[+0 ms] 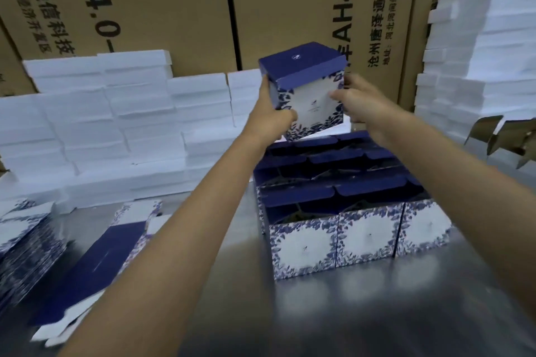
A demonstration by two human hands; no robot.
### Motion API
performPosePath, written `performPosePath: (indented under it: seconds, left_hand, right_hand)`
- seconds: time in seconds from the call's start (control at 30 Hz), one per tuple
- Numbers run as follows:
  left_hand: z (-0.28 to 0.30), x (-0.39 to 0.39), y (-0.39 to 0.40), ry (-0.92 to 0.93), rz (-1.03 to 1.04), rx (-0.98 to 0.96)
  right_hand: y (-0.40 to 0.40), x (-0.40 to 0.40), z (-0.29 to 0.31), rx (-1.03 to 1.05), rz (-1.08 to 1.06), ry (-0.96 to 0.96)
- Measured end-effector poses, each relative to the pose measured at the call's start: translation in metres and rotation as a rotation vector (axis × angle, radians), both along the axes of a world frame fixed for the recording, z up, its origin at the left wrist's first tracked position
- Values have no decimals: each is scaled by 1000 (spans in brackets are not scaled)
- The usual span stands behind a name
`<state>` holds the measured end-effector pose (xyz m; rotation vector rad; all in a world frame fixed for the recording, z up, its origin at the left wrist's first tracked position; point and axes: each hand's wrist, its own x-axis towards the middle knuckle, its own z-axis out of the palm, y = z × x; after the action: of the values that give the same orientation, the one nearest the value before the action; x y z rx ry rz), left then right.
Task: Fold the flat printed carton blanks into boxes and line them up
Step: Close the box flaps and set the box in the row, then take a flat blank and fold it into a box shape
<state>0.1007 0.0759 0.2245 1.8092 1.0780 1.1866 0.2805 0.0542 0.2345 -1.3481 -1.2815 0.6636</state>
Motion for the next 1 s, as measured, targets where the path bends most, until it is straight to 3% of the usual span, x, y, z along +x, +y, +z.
performPosePath:
  seconds: [0.27,0.47,0.73,1.0]
  left_hand:
    - [-24,117,93,118,-117,-162]
    - [-49,141,133,351,-195,-337]
    - [-46,119,121,367,-146,-369]
    - [-19,74,54,292,-188,-238]
  right_hand:
    - [76,96,-28,-206,-163,25]
    - [106,124,-63,-342,-176,67]
    - [96,101,-57,-356,-192,-36]
    - [48,5,-31,-339,-46,-240]
